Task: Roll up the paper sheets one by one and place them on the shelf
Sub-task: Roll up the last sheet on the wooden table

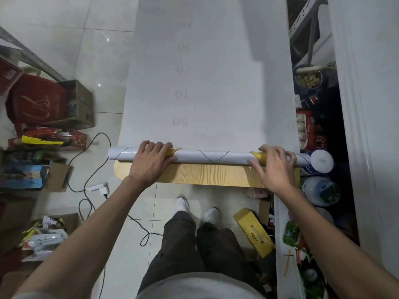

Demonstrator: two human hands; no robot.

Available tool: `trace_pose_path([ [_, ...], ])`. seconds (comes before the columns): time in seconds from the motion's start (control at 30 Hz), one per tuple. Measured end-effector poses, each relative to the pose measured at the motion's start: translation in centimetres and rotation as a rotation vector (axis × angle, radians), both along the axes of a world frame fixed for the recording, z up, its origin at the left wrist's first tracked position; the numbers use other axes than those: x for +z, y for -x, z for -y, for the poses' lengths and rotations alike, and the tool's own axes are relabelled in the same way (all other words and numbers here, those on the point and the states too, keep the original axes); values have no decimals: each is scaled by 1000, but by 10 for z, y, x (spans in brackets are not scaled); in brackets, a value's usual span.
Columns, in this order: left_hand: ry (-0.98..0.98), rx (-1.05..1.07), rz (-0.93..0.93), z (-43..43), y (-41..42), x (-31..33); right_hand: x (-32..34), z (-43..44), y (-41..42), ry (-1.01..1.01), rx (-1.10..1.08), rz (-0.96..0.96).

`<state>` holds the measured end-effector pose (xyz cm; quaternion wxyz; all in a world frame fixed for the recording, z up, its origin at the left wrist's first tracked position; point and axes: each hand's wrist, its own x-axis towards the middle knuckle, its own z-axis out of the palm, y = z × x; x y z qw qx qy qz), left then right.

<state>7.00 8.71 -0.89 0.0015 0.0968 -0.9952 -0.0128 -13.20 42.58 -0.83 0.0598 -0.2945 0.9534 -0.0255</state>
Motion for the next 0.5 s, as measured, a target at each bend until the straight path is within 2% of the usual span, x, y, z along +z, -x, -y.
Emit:
trace_pose_path([
  [0.17,-13,-37,35,1,1,-1,0,1,-4,17,15,17],
  [0.33,1,-32,30,4,1,2,6,2,-2,-49,-1,-2],
  [0.5,-81,-35,29,5,2,0,8,3,0,4,-7,18],
])
